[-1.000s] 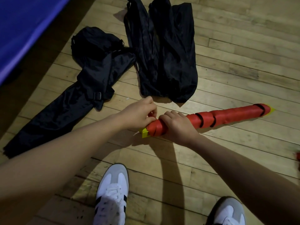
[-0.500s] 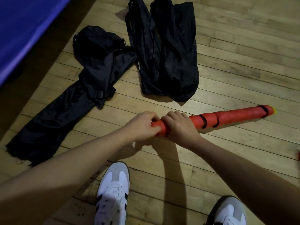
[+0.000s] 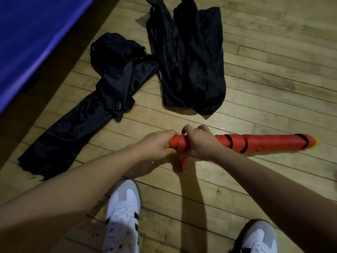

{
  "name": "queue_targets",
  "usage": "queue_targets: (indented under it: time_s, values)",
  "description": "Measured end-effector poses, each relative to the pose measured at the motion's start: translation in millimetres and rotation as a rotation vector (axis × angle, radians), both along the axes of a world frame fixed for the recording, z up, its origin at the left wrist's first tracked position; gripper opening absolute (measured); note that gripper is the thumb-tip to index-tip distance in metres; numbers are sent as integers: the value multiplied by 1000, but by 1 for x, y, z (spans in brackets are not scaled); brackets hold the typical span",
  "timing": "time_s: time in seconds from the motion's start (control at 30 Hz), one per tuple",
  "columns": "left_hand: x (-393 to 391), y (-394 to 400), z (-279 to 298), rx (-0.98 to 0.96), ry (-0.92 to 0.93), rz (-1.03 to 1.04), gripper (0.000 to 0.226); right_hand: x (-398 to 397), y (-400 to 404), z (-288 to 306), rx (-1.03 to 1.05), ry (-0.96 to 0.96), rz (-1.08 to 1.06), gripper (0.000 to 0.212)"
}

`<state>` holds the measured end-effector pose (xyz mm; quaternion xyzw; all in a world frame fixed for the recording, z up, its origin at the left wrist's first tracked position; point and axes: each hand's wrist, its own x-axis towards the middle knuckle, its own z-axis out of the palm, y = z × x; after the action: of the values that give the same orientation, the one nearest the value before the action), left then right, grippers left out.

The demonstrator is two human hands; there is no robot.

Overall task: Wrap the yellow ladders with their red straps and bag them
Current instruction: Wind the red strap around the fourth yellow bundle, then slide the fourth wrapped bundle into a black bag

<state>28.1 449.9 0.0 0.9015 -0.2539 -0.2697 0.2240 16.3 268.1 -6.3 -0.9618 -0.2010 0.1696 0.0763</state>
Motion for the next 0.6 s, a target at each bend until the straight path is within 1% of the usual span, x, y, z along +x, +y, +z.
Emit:
queue_targets:
  time_s: [0.07, 0.17, 0.27, 0.37, 0.43, 0.5, 0.6]
  values:
    - [8, -2, 0, 4, 16, 6, 44, 3, 0, -1, -12, 18, -32, 65]
    - [20, -8, -5, 33, 42, -13, 44, 10, 1, -2, -62, 57, -70, 63]
    - [30, -12, -12, 29, 73, 3, 48, 15, 3, -8, -43, 66, -144, 59]
    - [39, -16, -23, 21, 7, 101, 61, 25, 4, -18, -43, 49, -220, 60]
    - [44, -16, -29, 41, -61, 122, 56, 32, 3, -22, -50, 45, -227, 59]
    - [50, -14, -36, 57, -86, 80, 53, 39, 1, -24, -28, 61, -225, 58]
    - [60, -13, -38, 60, -23, 77, 66, 43, -5, -22, 66, 69, -213, 65]
